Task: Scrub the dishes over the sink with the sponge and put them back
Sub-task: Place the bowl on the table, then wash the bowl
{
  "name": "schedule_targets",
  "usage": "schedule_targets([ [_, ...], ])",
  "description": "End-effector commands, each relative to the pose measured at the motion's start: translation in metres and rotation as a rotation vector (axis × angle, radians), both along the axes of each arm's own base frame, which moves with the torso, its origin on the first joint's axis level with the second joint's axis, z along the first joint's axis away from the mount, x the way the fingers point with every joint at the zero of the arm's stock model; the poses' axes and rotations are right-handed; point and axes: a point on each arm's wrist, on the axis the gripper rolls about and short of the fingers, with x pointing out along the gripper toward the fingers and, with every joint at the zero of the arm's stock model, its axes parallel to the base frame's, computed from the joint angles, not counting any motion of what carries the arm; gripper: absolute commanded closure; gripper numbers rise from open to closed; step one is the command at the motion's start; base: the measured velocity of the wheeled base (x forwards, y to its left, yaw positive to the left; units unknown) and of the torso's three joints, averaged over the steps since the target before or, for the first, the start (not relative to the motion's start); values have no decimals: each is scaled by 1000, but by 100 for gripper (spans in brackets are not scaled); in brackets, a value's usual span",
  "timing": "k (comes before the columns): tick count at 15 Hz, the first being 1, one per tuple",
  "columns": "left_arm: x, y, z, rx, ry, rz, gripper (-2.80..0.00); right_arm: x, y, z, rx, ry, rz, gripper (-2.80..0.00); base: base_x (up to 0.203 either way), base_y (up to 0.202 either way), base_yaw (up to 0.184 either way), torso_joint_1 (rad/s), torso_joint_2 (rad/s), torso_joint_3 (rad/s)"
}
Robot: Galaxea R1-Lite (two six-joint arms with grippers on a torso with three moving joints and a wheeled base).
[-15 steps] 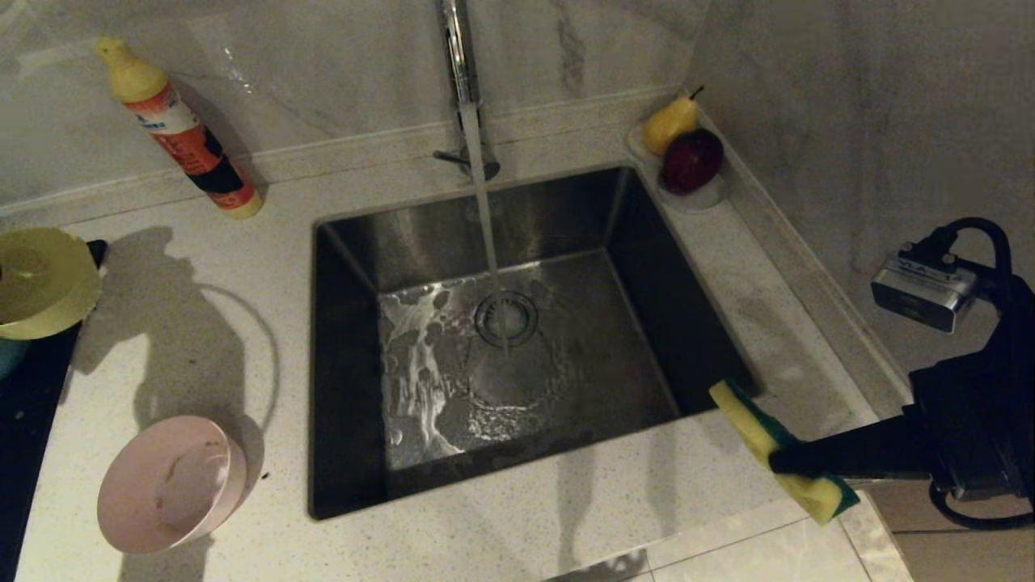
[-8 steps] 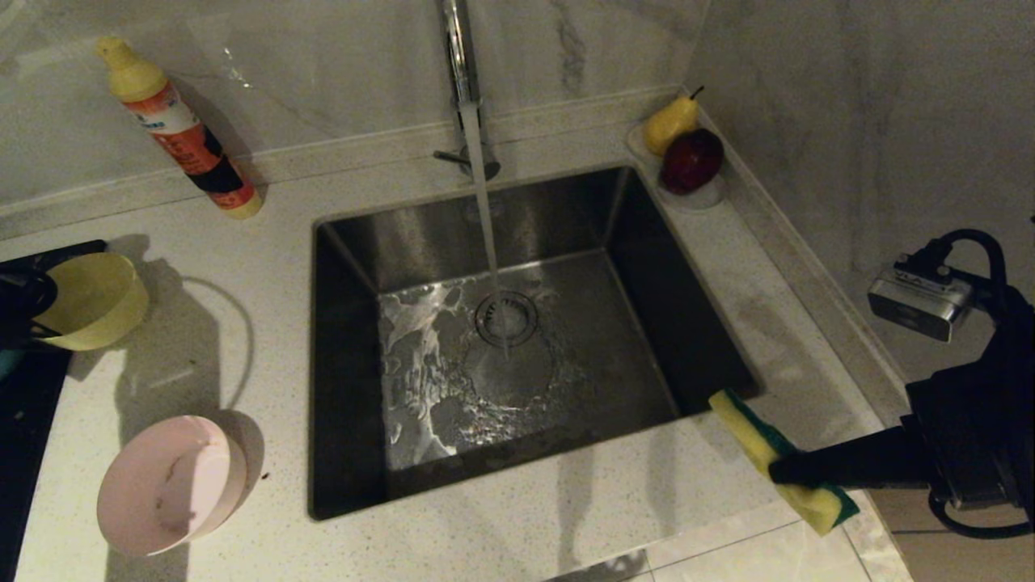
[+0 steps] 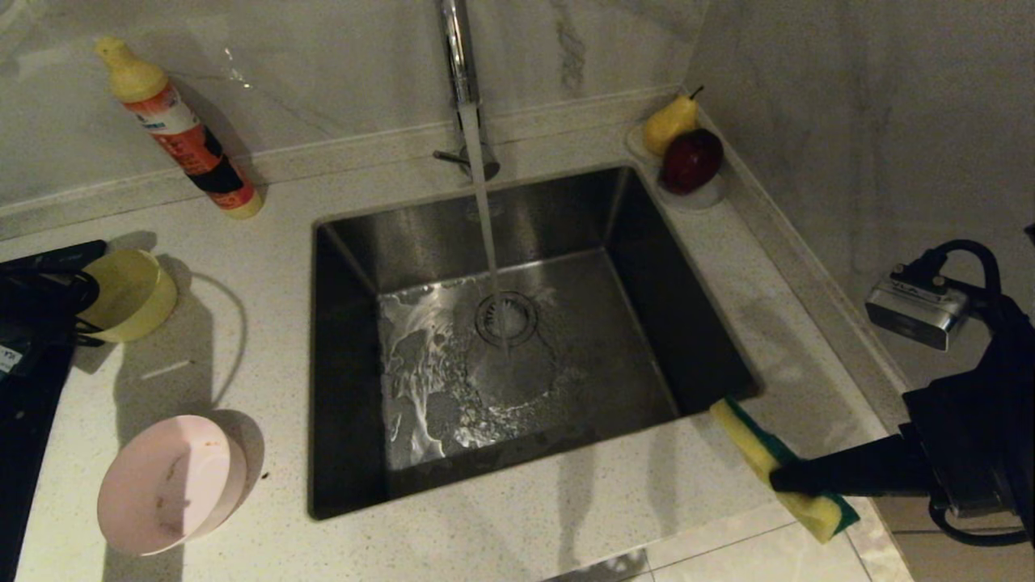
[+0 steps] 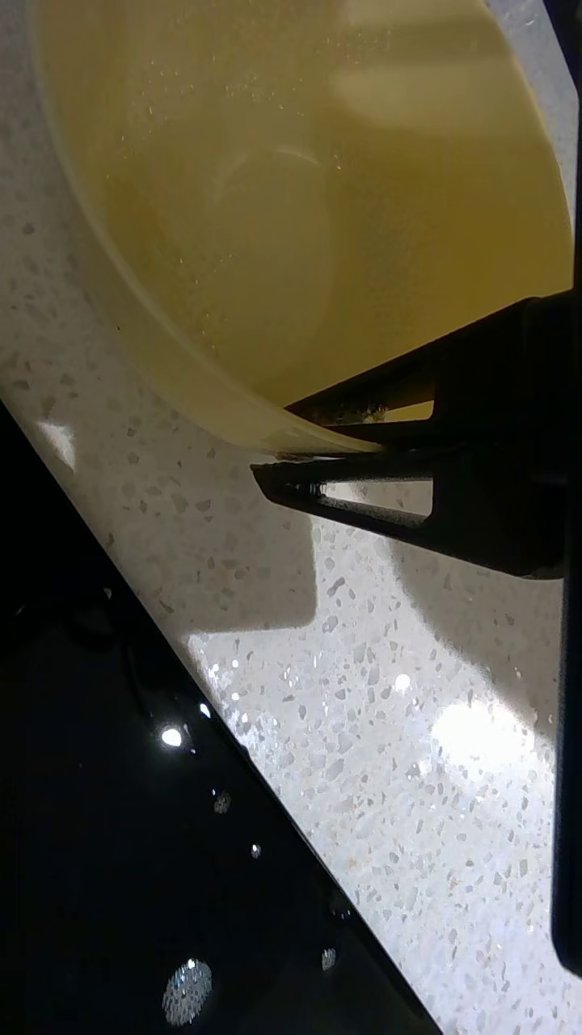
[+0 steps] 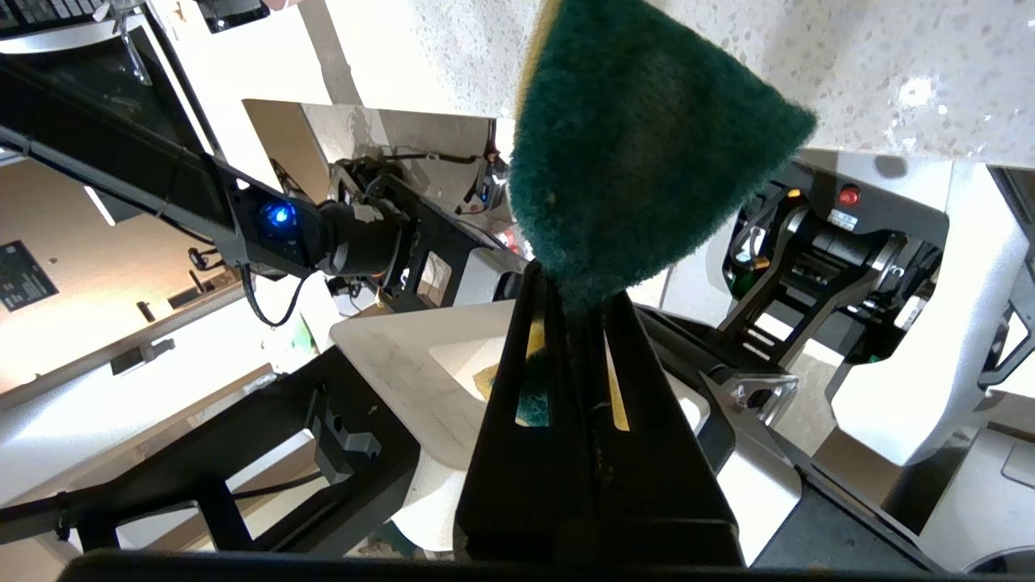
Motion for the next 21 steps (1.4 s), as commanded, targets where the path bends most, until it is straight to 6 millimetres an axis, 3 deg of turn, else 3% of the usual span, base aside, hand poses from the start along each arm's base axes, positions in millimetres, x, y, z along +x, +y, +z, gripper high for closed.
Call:
schedule_targets([
  [1,1,0,1,-4,-1,1,-76,-1,-1,1,4,-1,1,0,0,0,0,0,0,0],
  [2,-1,-2,8,3,-16,1,-280,-2,-1,1,6,-1,0,0,0,0,0,0,0,0],
  [10,-64,-40,100,106,-248,-9,-280,-8,-4,4,15,-14,0,0,0,0,0,0,0,0],
  [13,-98,-61,120,188,-247,-68,-280,-5,-3,2,11,-4,-1,0,0,0,0,0,0,0],
  [14,-104,-65,122,227,-231,-99,0,-5,-2,2,10,-2,-1,0,0,0,0,0,0,0],
  [17,-120,-75,112,326,-91,-256,0,-4,-2,-2,1,12,-6,0,0,0,0,0,0,0],
  [21,-144,-89,75,378,132,-460,0,-3,-1,-4,-12,28,-12,0,0,0,0,0,0,0],
])
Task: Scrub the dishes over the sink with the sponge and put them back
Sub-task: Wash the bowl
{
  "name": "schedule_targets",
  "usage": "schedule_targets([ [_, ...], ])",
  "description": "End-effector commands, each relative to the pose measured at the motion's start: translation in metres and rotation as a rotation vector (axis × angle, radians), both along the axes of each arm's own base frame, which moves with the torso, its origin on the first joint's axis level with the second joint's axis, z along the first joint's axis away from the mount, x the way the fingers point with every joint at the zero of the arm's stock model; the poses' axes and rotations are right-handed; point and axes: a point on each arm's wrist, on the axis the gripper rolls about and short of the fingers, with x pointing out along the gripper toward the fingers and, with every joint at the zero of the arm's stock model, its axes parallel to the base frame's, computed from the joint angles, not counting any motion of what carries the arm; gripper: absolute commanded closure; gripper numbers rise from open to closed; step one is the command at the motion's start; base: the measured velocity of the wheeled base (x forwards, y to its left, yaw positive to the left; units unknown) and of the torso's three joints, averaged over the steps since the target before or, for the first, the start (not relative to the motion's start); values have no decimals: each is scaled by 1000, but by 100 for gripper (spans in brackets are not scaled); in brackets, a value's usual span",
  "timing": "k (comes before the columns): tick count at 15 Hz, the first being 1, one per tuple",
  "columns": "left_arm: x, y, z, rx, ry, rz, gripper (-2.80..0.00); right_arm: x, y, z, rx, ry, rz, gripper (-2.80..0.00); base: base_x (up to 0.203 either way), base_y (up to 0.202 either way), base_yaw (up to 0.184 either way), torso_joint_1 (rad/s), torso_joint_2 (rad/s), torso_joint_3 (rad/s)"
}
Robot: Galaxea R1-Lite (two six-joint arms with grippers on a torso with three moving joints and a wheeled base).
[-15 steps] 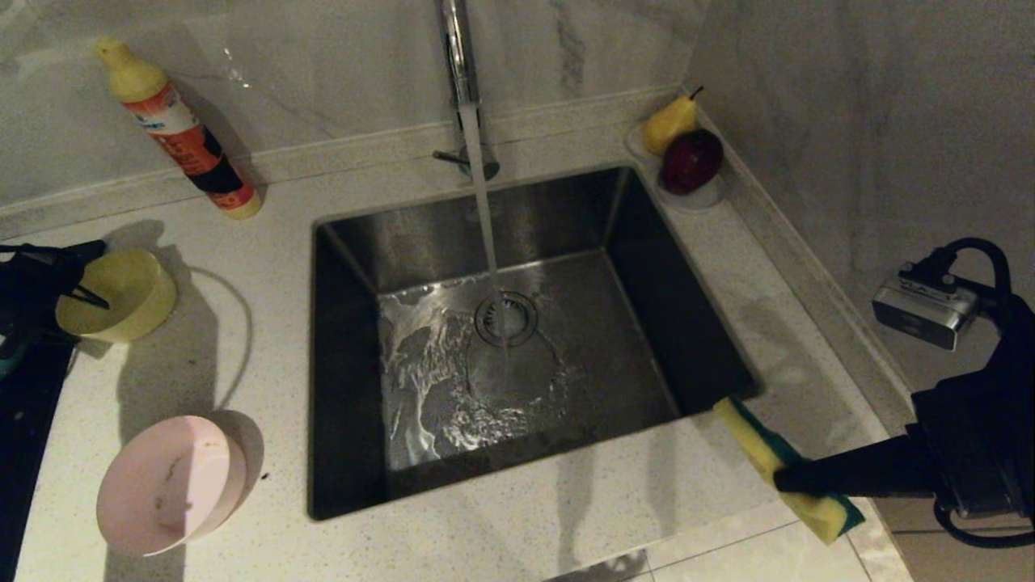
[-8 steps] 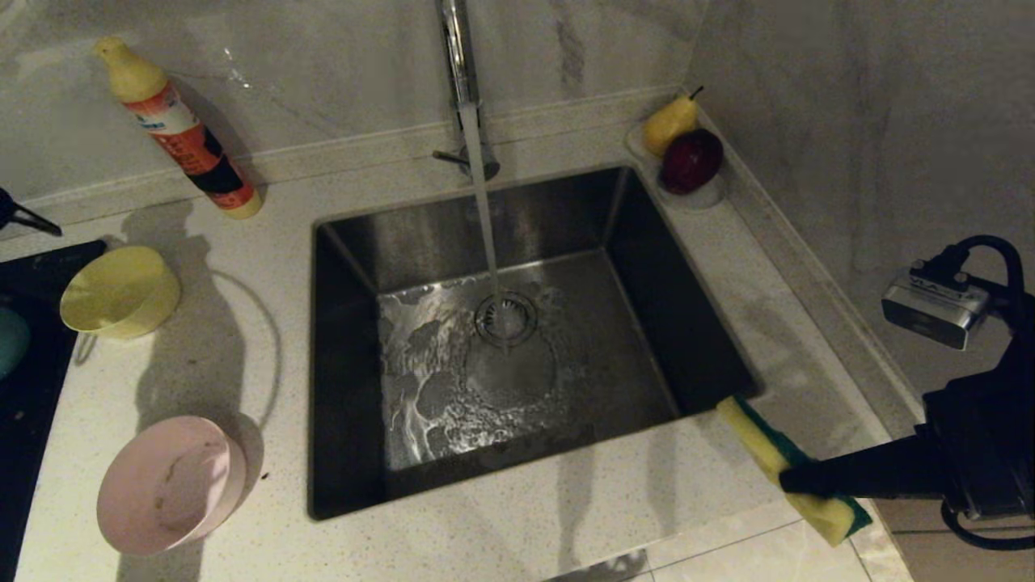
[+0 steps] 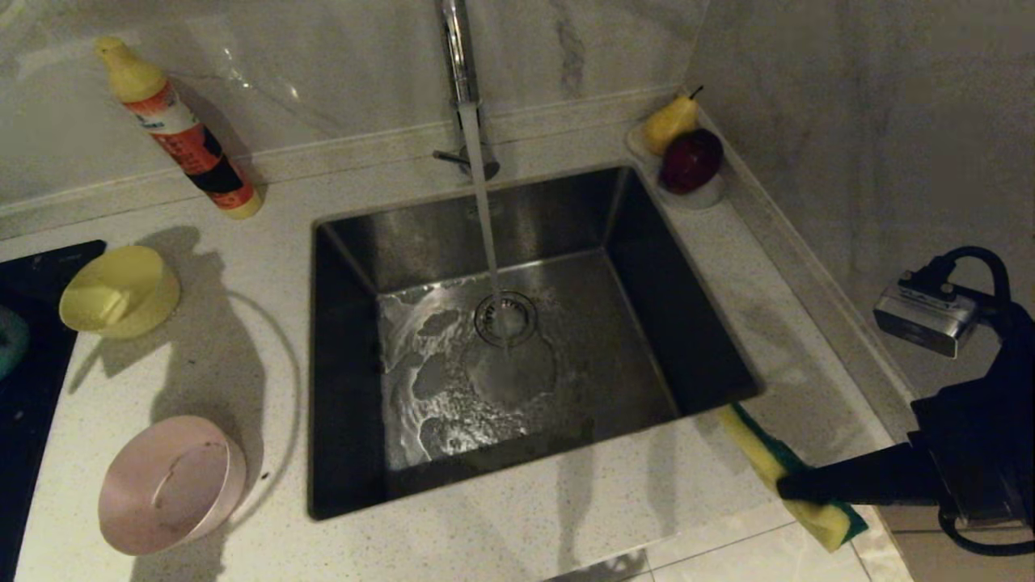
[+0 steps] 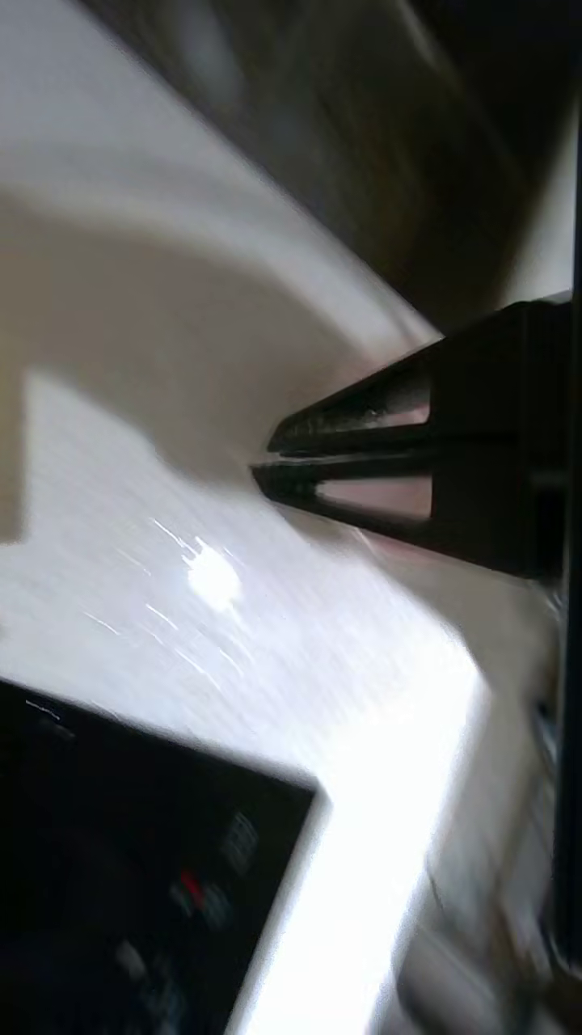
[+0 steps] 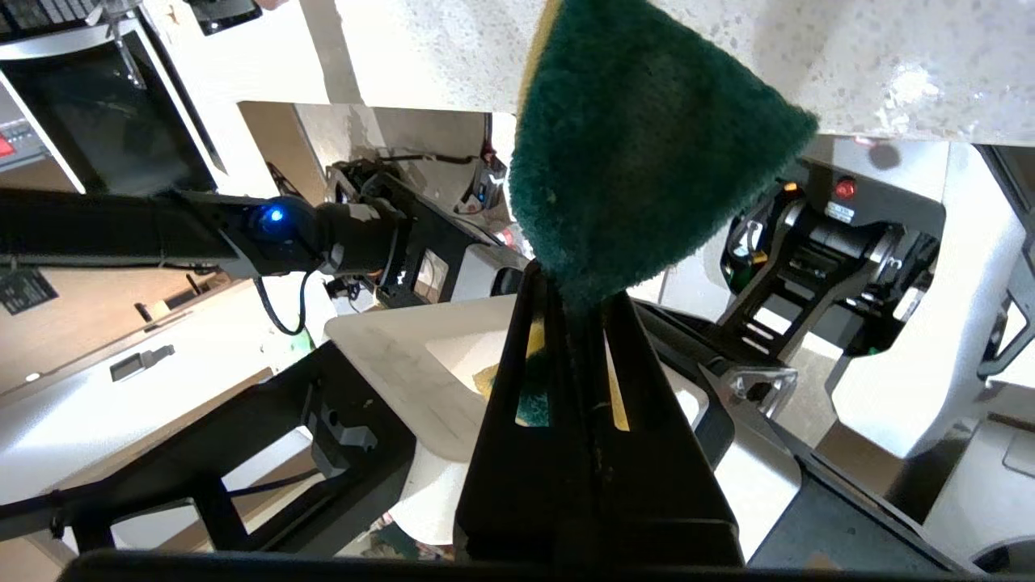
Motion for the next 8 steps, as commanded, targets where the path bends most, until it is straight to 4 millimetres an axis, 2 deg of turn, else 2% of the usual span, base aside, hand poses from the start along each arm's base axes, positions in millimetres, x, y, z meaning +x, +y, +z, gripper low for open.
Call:
schedule_targets([
  [1,-17,-10,-20,35,95,-61,0,2,1,-2,-5,16,0,0,0,0,0,0,0,0],
  [4,-24,-15,-49,42,172,-124,0,1,1,-3,-5,19,1,0,0,0,0,0,0,0],
  [5,-25,-16,-57,43,187,-154,-280,0,0,-2,-4,15,1,0,0,0,0,0,0,0],
  [8,-27,-19,-71,1,211,-189,-280,-1,-1,-1,-5,10,-5,0,0,0,0,0,0,0],
])
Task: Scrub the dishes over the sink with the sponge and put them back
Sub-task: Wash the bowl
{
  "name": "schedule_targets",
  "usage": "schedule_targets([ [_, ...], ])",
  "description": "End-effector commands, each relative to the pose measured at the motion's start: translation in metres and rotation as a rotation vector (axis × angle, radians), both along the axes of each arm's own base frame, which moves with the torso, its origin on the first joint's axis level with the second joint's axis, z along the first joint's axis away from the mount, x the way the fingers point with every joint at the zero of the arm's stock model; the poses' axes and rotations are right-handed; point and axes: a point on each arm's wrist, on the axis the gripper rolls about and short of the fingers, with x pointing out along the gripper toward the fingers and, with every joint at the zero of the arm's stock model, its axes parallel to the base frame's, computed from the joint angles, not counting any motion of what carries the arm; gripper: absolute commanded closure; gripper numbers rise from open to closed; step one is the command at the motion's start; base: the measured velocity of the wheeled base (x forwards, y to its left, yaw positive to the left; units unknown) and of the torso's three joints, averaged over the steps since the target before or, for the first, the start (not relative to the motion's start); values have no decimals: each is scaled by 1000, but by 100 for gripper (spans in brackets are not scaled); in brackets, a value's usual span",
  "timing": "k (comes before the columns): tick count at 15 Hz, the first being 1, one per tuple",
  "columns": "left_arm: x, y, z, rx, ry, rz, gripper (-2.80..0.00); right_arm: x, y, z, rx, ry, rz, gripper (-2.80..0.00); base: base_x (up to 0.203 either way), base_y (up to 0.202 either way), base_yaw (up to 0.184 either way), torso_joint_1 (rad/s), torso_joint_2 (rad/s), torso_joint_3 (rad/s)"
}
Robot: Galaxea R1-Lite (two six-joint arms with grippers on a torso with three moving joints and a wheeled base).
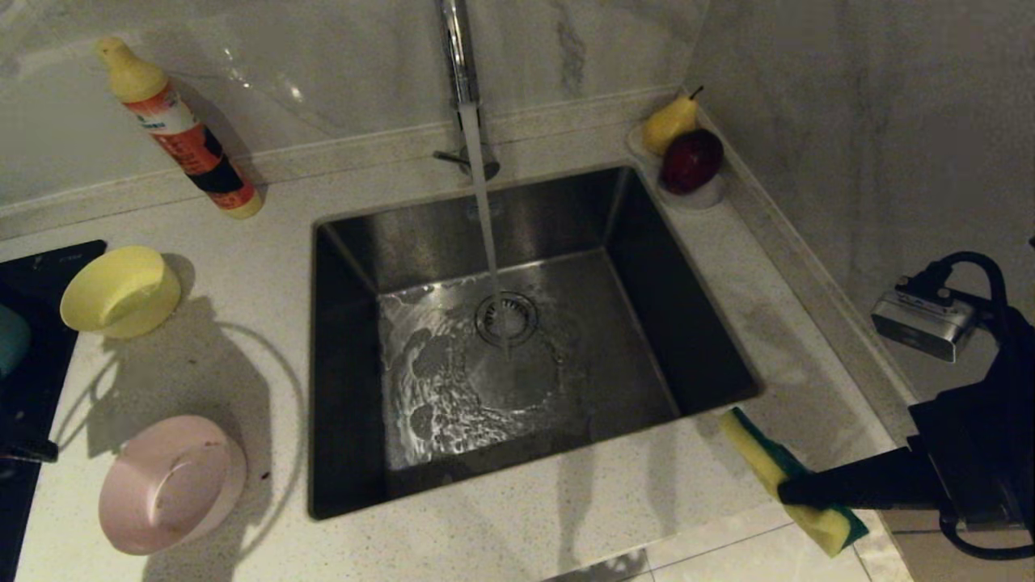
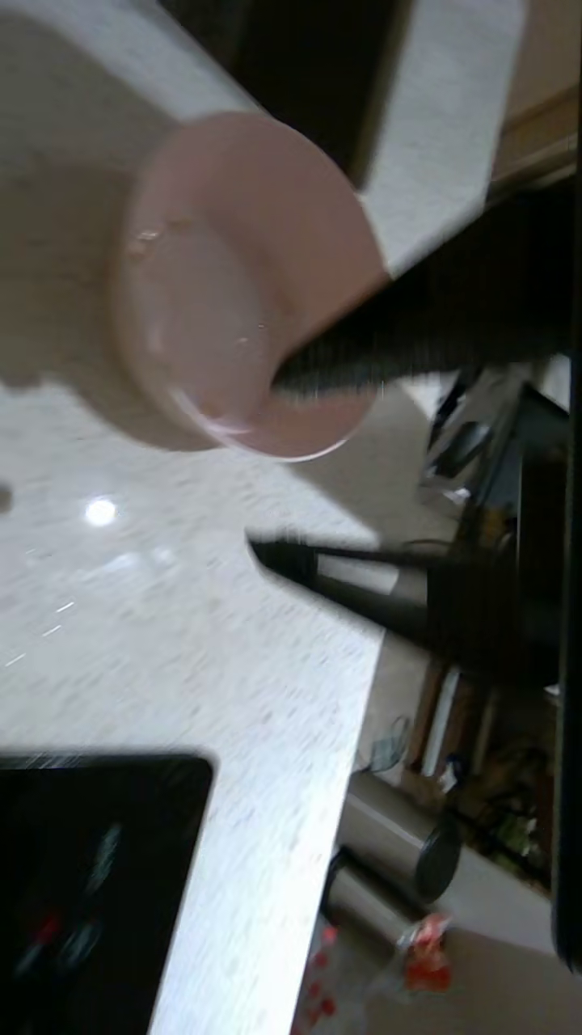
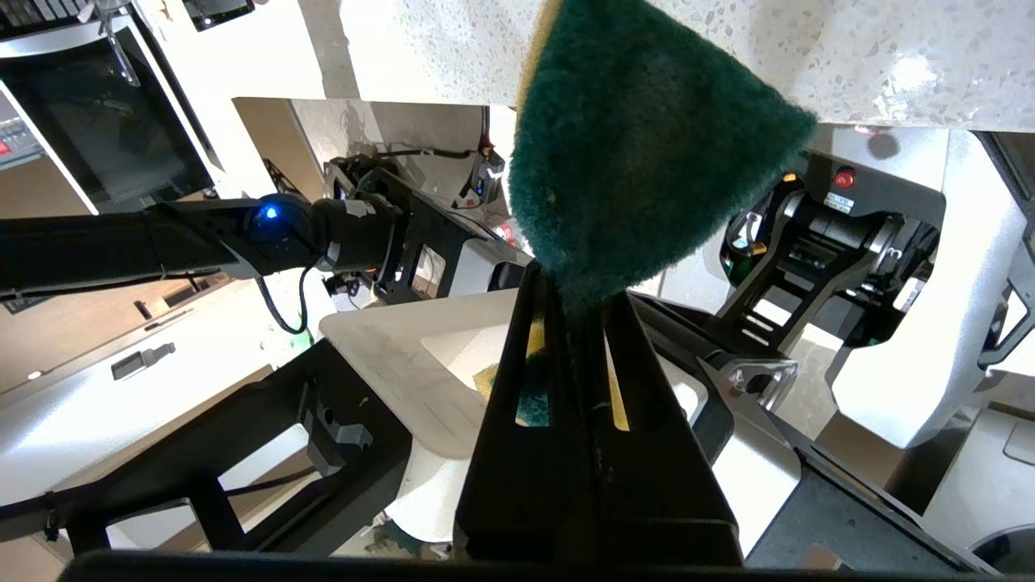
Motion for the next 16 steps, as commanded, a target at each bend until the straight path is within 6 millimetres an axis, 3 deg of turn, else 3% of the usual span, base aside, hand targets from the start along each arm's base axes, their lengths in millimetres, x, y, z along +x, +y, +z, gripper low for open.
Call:
schedule_targets([
  [1,-6,-4,-13,-38,41,-12,-280,-1,0,0,-2,3,-4,0,0,0,0,0,0,0],
  [7,-5,-5,-47,-53,60,-38,-280,1,0,-4,-6,11,-4,0,0,0,0,0,0,0],
  [16,10,-8,-69,-62,92,-68,-280,1,-7,-5,-8,7,-38,0,0,0,0,0,0,0],
])
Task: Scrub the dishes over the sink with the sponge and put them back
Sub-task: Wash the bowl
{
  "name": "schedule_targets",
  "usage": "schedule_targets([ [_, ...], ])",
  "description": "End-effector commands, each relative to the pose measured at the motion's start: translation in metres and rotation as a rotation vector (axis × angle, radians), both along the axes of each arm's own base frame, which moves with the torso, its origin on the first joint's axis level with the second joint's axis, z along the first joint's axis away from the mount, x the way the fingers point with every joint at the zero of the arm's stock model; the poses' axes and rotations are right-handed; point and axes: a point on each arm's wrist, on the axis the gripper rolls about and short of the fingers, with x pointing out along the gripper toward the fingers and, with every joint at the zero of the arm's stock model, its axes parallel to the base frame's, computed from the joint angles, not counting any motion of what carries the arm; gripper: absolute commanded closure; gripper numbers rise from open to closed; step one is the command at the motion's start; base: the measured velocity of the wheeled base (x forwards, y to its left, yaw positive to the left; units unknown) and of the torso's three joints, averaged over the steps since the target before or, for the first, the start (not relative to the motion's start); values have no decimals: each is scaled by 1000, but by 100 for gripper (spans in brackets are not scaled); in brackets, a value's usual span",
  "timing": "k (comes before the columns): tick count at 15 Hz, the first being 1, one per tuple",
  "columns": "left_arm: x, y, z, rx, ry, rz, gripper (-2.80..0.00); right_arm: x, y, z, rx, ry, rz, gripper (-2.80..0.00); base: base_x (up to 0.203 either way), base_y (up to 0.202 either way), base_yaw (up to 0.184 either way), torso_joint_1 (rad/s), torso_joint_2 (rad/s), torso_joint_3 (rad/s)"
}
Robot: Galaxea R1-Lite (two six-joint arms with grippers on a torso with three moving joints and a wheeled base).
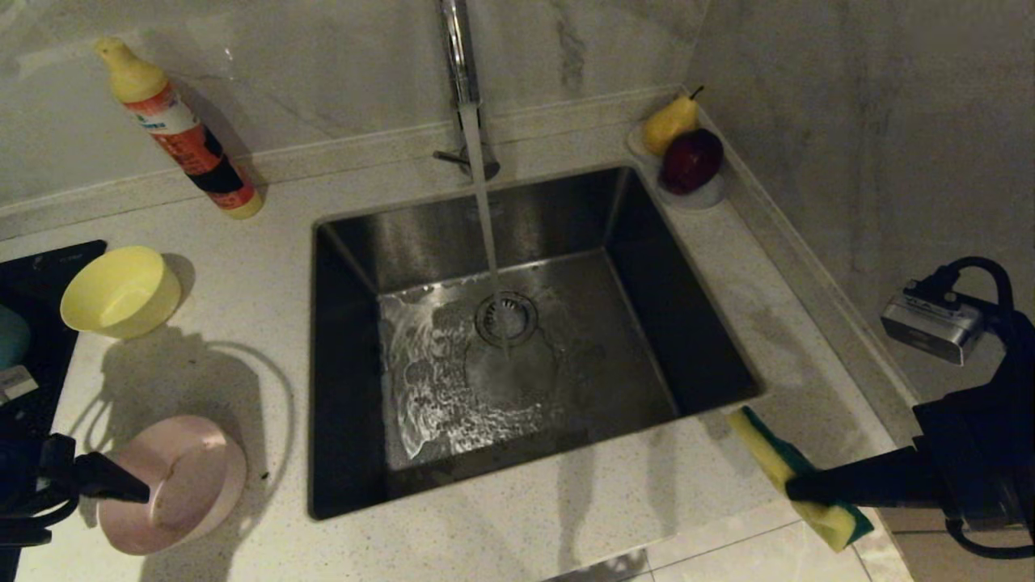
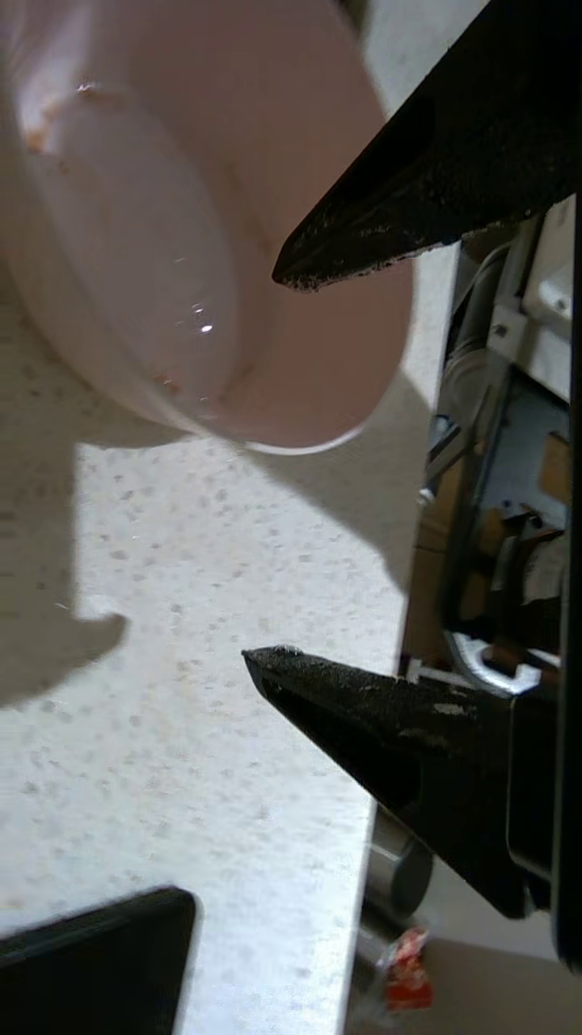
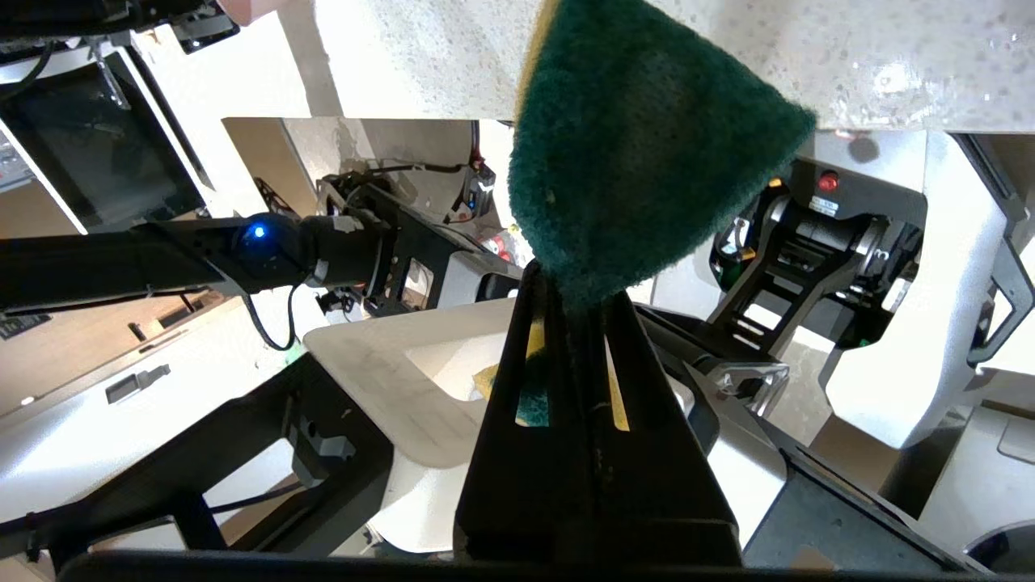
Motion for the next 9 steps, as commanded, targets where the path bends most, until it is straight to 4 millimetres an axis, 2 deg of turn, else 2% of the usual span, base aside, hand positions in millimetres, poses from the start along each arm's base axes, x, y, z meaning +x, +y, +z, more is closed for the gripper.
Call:
schedule_targets([
  [1,2,0,-9,32,24,9,-280,-1,-1,-1,2,9,-3,0,0,0,0,0,0,0],
  [4,8,3,-13,85,24,48,-280,0,-1,-1,3,9,-3,0,0,0,0,0,0,0],
  [9,8,4,-21,64,58,53,-280,-1,-1,-2,2,12,-1,0,0,0,0,0,0,0],
])
